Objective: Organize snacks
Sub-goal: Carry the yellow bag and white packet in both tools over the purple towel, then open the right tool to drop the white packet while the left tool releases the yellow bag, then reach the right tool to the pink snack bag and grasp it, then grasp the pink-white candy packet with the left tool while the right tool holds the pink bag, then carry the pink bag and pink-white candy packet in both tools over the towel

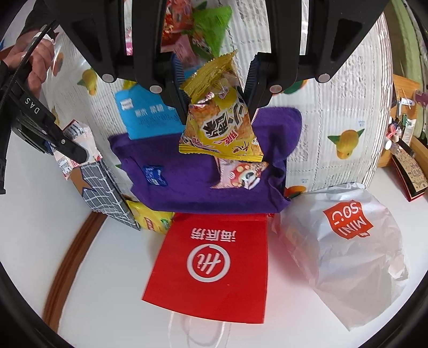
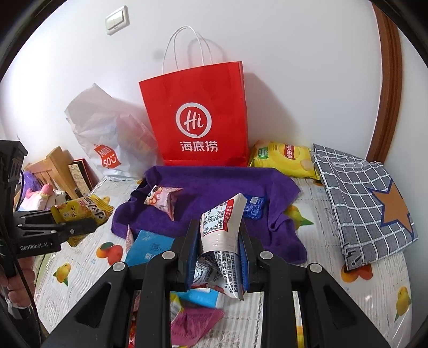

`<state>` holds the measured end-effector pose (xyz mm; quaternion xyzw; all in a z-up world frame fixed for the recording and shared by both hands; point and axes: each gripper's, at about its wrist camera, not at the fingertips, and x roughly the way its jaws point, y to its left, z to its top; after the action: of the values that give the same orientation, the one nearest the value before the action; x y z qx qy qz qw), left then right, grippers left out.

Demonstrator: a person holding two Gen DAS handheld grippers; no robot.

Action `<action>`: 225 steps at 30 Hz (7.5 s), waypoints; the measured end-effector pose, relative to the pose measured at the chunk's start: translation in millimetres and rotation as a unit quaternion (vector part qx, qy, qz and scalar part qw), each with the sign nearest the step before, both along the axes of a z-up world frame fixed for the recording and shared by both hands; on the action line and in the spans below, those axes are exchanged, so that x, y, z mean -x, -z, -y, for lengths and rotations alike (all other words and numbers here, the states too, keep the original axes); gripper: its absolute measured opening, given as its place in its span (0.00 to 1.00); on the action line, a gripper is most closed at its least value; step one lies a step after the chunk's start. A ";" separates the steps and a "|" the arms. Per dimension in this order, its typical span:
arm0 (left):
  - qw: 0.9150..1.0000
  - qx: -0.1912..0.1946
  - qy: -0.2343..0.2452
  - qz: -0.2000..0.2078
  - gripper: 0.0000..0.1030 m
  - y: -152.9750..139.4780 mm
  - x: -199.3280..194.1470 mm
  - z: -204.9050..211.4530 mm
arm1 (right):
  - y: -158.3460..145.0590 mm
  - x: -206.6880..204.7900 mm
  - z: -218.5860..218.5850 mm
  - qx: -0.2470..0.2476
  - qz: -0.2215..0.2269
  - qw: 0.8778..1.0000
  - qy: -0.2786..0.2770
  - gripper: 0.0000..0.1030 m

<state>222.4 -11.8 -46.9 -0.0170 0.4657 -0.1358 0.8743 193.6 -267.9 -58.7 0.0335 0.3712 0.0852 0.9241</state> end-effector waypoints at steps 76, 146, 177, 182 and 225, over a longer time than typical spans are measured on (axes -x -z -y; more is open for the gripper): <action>1.000 0.006 -0.001 -0.013 0.65 13.6 -109.2 -4.1 | 28.8 -74.3 -17.5 0.037 -0.049 0.998 0.015 0.58; 0.997 -0.011 -0.046 -0.063 0.68 49.6 -1.9 -41.8 | 114.3 65.2 -6.8 0.036 -0.146 0.989 -0.012 0.56; 0.993 0.009 -0.041 -0.111 0.67 101.5 -59.8 -23.8 | 95.9 42.8 28.3 0.032 -0.117 0.992 0.024 0.55; 0.993 0.009 -0.038 -0.114 0.67 105.4 -61.7 -20.3 | 97.5 40.3 27.2 0.030 -0.119 0.992 0.023 0.55; 0.994 -0.058 -0.035 -0.085 0.33 97.1 19.4 -37.2 | 72.6 65.1 13.0 0.017 -0.080 0.997 0.014 0.55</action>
<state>203.0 25.4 -144.1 0.0059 0.5449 -0.0755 0.8351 128.5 -280.9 -131.3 0.0294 0.4450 0.0629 0.8928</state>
